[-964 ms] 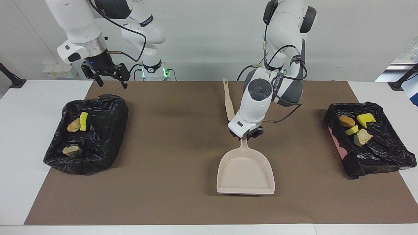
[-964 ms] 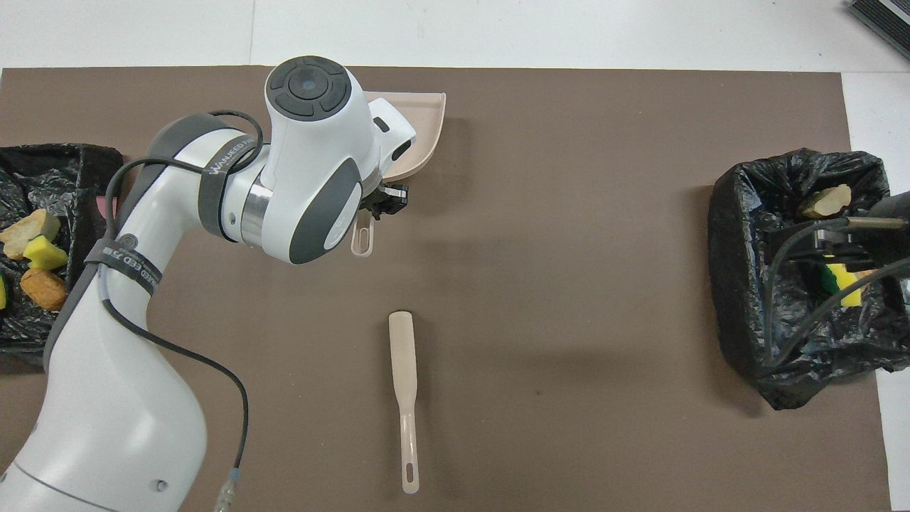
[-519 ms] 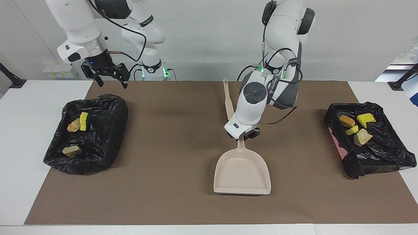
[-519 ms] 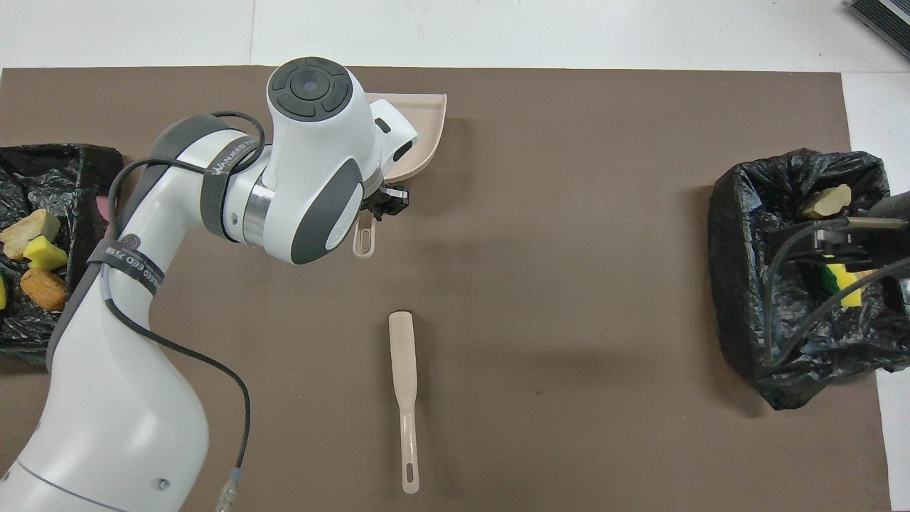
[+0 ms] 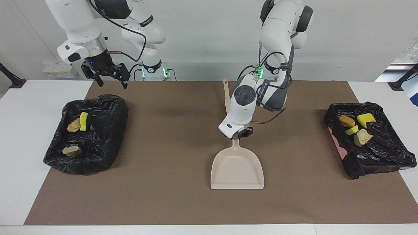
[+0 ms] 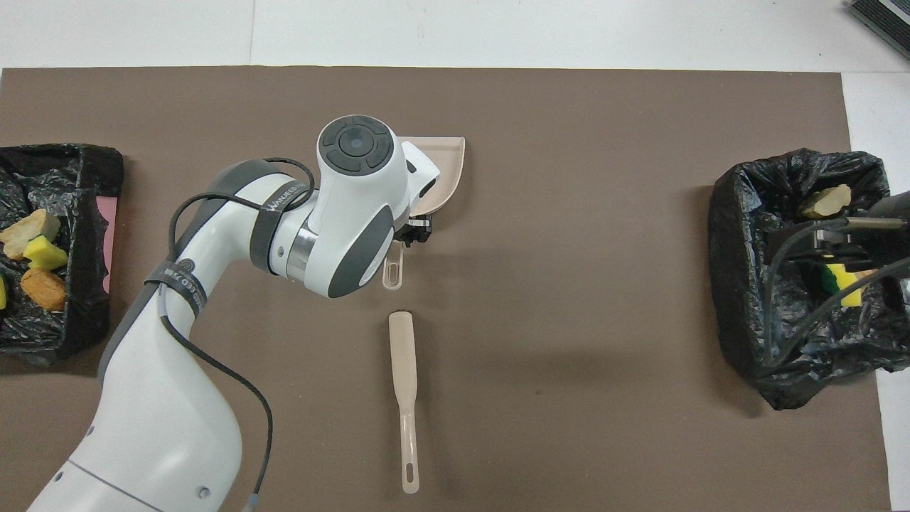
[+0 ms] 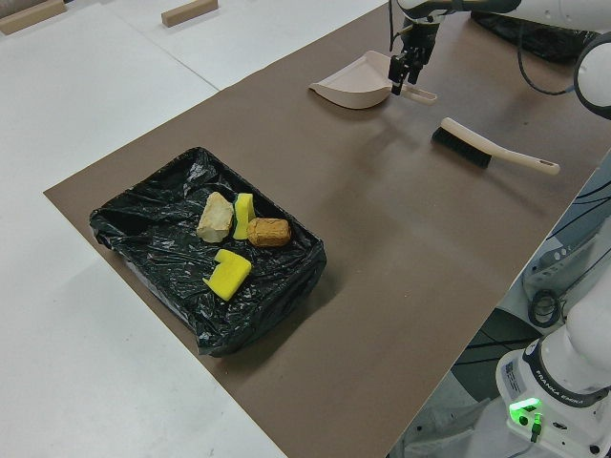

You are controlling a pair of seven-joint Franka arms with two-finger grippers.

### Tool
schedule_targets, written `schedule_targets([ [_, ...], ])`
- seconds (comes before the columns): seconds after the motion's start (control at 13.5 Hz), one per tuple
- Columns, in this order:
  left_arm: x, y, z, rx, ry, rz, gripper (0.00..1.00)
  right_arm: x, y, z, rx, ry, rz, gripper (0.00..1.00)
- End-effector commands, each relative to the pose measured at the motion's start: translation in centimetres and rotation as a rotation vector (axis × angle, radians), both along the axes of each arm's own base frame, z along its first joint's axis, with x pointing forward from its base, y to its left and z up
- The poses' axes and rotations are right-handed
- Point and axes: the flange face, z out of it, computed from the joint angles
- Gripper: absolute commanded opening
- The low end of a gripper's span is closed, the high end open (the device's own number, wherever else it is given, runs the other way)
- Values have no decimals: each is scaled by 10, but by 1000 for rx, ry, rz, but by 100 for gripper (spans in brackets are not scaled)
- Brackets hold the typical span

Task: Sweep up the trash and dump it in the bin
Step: 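Set the dustpan down beside the brush and withdraw the left gripper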

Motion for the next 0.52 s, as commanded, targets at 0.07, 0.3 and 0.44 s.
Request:
schedule_targets([
  [0.07,5,58,55,13,-63,-23,100,-3,0,2,16,-2,4,100],
  [0.3,10,121,110,-10,-124,-55,100,-3,0,2,16,-2,4,100],
  [0.44,9,173,149,-20,-161,-27,100,-3,0,2,16,-2,4,100],
])
